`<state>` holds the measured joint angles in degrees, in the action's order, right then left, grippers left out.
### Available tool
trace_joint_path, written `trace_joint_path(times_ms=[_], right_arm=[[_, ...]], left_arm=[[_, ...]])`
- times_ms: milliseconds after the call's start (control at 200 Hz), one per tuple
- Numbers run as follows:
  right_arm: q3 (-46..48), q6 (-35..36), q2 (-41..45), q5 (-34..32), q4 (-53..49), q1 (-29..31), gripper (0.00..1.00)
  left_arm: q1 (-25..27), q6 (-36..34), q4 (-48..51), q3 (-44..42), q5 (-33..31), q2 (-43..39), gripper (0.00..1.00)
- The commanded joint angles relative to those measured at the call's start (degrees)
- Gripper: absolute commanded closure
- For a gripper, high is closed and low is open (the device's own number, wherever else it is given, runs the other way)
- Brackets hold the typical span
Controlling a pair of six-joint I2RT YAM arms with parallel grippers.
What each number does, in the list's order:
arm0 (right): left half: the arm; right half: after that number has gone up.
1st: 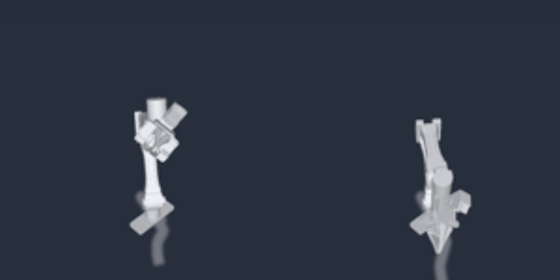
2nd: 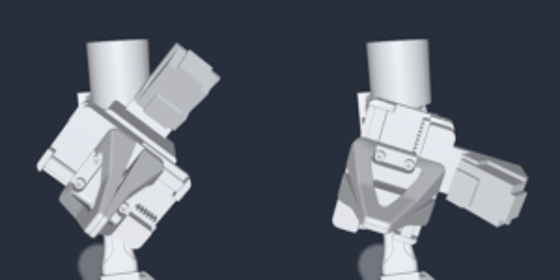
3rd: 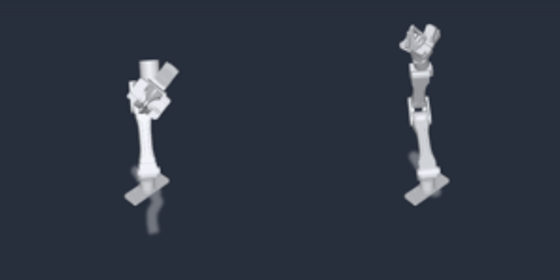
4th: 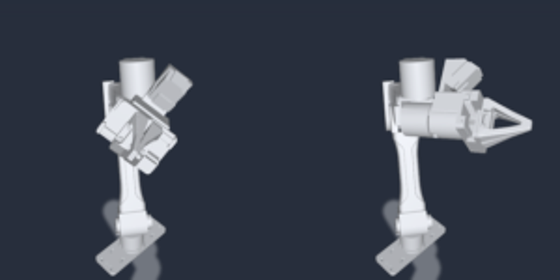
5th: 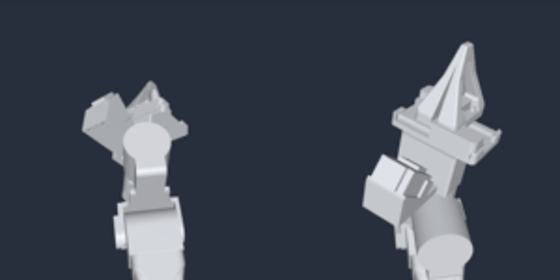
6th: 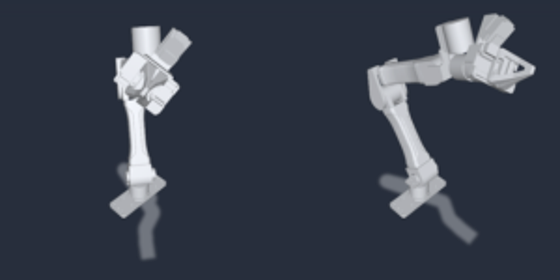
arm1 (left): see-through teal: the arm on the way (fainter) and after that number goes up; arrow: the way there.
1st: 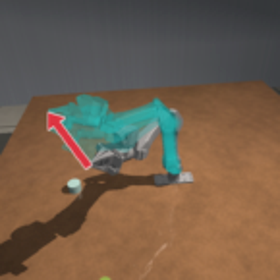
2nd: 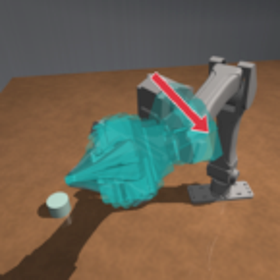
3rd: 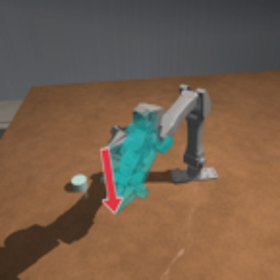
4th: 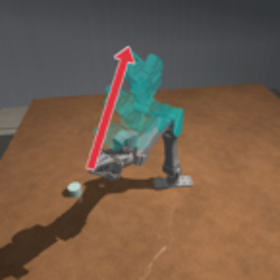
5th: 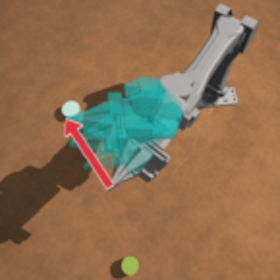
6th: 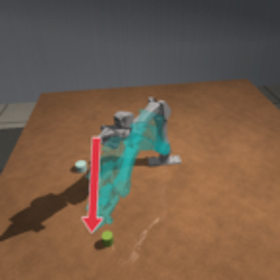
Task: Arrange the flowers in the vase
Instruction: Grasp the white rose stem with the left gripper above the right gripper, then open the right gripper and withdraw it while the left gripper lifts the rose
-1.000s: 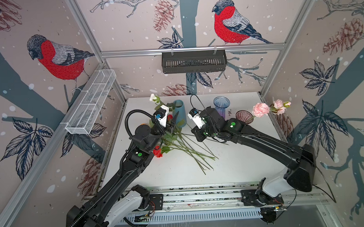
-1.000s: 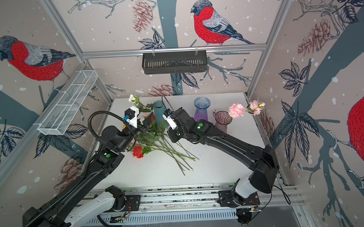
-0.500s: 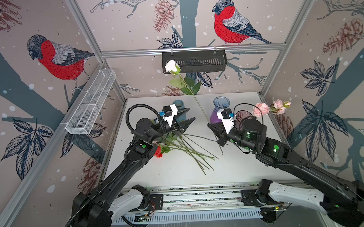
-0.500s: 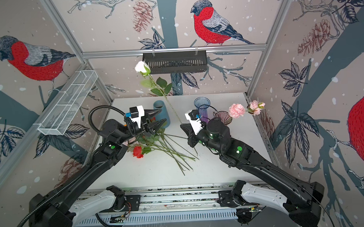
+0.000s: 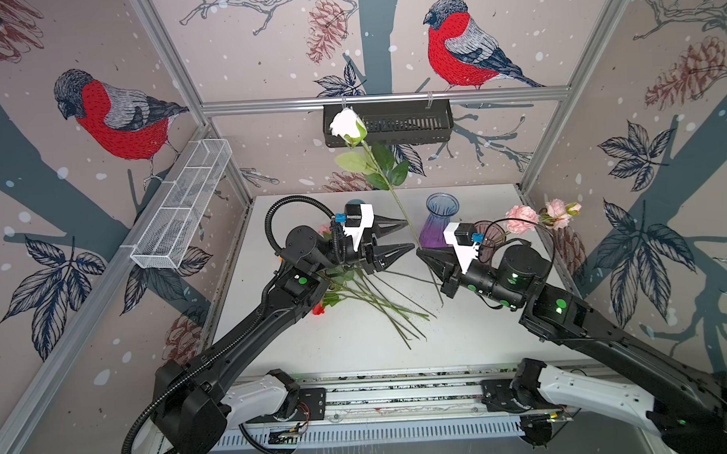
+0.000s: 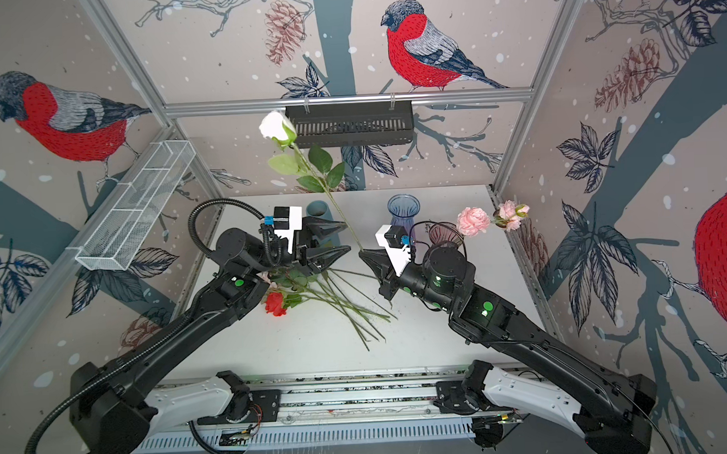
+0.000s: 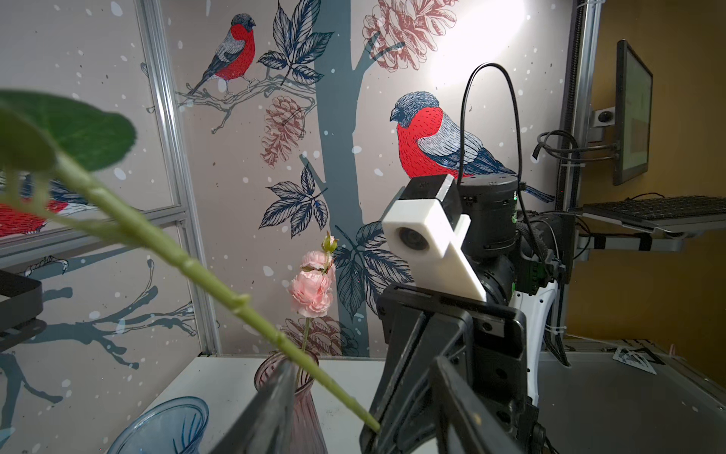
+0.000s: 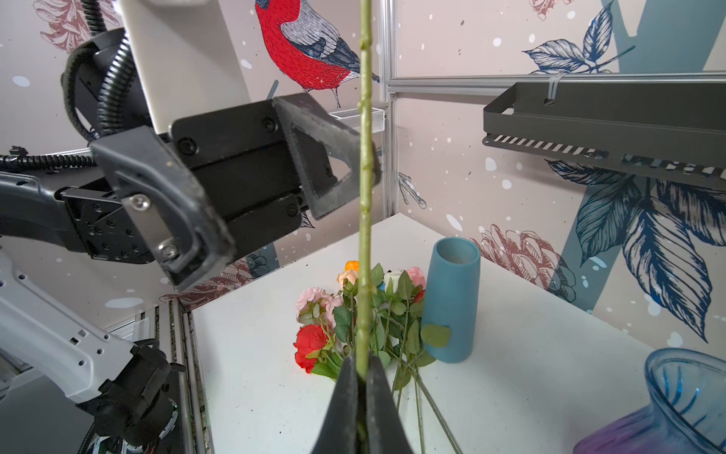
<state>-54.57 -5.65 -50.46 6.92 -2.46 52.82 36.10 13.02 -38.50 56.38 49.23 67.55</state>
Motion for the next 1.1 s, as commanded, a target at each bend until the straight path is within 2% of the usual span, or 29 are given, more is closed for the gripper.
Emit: trace_joint_path(times_ms=[0, 130, 185, 225, 325, 370, 435, 575, 655, 680, 710, 876, 931, 991, 1096], right_arm=[[0.2, 0.8, 0.0, 1.7, 3.0, 0.2, 0.99], [0.8, 0.9, 0.4, 1.6, 3.5, 0.3, 0.99], [1.0, 0.8, 0.4, 1.5, 3.4, 0.3, 0.99], [1.1, 0.7, 0.4, 1.6, 3.2, 0.3, 0.99], [1.5, 0.5, 0.3, 0.9, 2.9, 0.3, 0.99], [1.6, 0.4, 0.4, 0.6, 2.7, 0.3, 0.99], [1.7, 0.5, 0.4, 0.0, 2.5, 0.3, 0.99], [1.0, 0.5, 0.4, -1.9, 1.4, 0.3, 0.97], [0.0, 0.4, 0.7, -4.0, 0.2, 0.3, 0.59], [-0.4, 0.2, 0.8, -5.6, -0.4, 0.3, 0.51], [-1.1, -0.2, 1.0, -8.1, -1.5, 0.3, 0.47], [-6.7, -2.0, 0.7, -27.5, -13.5, -1.8, 0.44], [-8.5, -4.1, 0.5, -31.3, -18.2, -4.1, 0.43], [-9.7, -7.0, 1.0, -31.2, -22.2, -8.3, 0.43], [-10.3, -10.4, 4.8, -24.6, -24.3, -16.9, 0.44]], left_arm=[[0.2, -0.5, -0.3, 2.2, -0.9, 0.1, 0.45], [0.1, 0.1, -0.2, 2.8, -1.6, 0.3, 0.45], [0.1, 1.0, -0.9, 3.0, -1.7, 0.3, 0.48], [0.2, 1.5, -0.8, 3.4, -2.4, 0.2, 0.55], [0.1, 2.3, 1.3, 5.4, -5.0, 0.3, 0.90], [0.1, 2.5, 2.2, 6.3, -5.6, 0.1, 0.96], [0.2, 3.2, 1.7, 6.7, -5.7, -0.2, 1.00], [0.2, 4.2, 0.1, 6.9, -6.0, -1.0, 1.00], [0.2, 4.2, -0.1, 7.1, -6.6, -1.1, 1.00], [0.2, 4.2, -0.1, 7.0, -6.8, -1.1, 1.00], [0.3, 4.2, -0.2, 7.2, -7.0, -0.9, 1.00], [1.3, 4.2, -1.0, 9.2, -8.0, 1.8, 1.00], [1.9, 4.1, -1.2, 10.9, -8.4, 3.5, 1.00], [2.8, 3.1, -1.1, 13.1, -9.1, 5.6, 1.00], [5.2, -1.3, 0.4, 16.9, -11.9, 10.4, 1.00]])
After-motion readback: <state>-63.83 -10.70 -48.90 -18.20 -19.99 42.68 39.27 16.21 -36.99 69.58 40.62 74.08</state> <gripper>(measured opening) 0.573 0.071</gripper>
